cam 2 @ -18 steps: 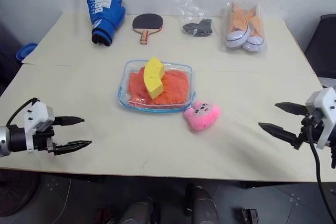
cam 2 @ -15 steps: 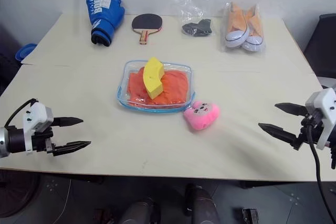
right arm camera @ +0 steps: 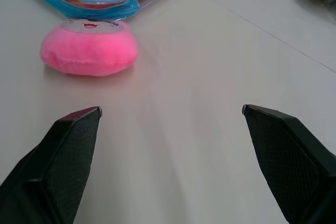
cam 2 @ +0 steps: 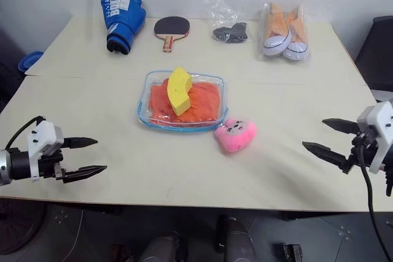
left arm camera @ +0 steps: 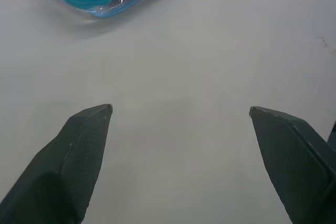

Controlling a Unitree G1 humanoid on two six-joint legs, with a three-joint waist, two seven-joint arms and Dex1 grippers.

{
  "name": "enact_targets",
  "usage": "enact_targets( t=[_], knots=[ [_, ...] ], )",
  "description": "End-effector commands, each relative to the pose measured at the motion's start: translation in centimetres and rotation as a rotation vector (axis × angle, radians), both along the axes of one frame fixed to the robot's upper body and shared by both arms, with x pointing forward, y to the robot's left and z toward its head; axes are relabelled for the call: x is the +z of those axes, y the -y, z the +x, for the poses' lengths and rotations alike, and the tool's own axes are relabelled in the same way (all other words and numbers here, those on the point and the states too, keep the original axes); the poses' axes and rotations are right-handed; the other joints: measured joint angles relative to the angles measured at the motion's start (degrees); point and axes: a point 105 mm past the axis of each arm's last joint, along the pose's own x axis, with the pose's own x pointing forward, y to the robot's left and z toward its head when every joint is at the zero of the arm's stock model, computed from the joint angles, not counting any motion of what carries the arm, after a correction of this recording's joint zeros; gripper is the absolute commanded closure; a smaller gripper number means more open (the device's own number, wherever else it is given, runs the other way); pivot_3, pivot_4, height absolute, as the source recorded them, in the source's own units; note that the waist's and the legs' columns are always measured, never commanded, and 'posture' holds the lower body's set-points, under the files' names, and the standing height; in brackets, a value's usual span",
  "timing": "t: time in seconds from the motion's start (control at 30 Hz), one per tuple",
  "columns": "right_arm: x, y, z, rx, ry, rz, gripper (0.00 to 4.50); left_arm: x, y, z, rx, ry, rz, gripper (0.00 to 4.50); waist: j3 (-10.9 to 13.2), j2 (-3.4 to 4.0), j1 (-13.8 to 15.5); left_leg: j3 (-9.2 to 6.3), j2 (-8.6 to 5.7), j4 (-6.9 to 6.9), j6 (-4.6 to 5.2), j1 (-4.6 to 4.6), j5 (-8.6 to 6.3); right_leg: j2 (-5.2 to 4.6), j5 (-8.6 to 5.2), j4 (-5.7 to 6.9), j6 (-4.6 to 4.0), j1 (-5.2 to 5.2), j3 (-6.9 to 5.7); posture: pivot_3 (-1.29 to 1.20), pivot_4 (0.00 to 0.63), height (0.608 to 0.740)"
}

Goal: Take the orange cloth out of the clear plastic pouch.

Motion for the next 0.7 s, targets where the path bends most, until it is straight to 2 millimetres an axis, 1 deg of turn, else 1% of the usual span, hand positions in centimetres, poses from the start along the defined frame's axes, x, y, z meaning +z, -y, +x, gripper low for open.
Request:
enact_targets(
  t=[0.03,0.17,0.4,0.47,0.57,0.63,0.7],
  knots=[
    [0.6,-0.9,-0.2,0.029,0.023,0.01,0.0,0.6,0.1,-0.1,0.007,0.017,-0.025,0.05,0.0,0.0,0.0,0.0,0.0,0.0,0.0,0.01,0.0,0.0,0.0,0.01,0.0,0.0,0.0,0.0,0.15,0.74],
    [0.7,-1.3,-0.3,0.039,0.022,0.02,0.0,0.8,0.5,0.4,0.022,0.031,-0.048,0.05,0.0,0.0,0.0,0.01,0.0,0.0,0.0,0.02,0.0,0.0,0.0,0.03,0.0,0.0,0.02,0.0,0.15,0.74],
    [0.4,-1.7,-0.4,0.042,0.016,0.028,0.0,0.8,1.0,0.4,0.016,0.038,-0.063,0.05,0.0,0.0,0.0,0.02,0.0,0.0,-0.01,0.02,0.0,0.0,0.0,0.04,0.0,0.0,0.03,0.0,0.15,0.74],
    [0.4,-2.1,-0.4,0.047,0.022,0.034,0.0,1.5,2.3,0.8,0.018,0.077,-0.105,0.05,0.0,0.0,0.0,0.03,-0.01,0.0,-0.01,0.03,0.01,0.0,0.0,0.04,0.0,0.0,0.04,0.0,0.15,0.74],
    [0.4,-3.3,-0.5,0.077,0.036,0.038,0.0,2.6,4.5,1.1,0.004,0.117,-0.186,0.05,0.0,-0.02,0.2,0.03,-0.01,0.0,-0.02,0.05,0.02,-0.01,0.0,0.07,0.0,0.02,0.07,0.0,0.15,0.74],
    [0.7,-4.5,-0.4,0.099,0.057,0.045,0.0,3.6,5.7,1.6,-0.002,0.148,-0.222,0.05,0.0,-0.02,0.1,0.02,-0.02,0.0,-0.06,0.06,0.04,-0.01,0.0,0.13,0.0,0.02,0.09,0.0,0.15,0.74],
    [1.1,-5.9,-0.2,0.112,0.079,0.06,0.0,4.3,6.4,1.4,-0.036,0.152,-0.252,0.05,0.0,-0.02,0.1,0.02,-0.03,0.01,-0.13,0.07,0.07,0.0,0.01,0.16,0.0,0.02,0.09,0.0,0.15,0.74]
  ],
)
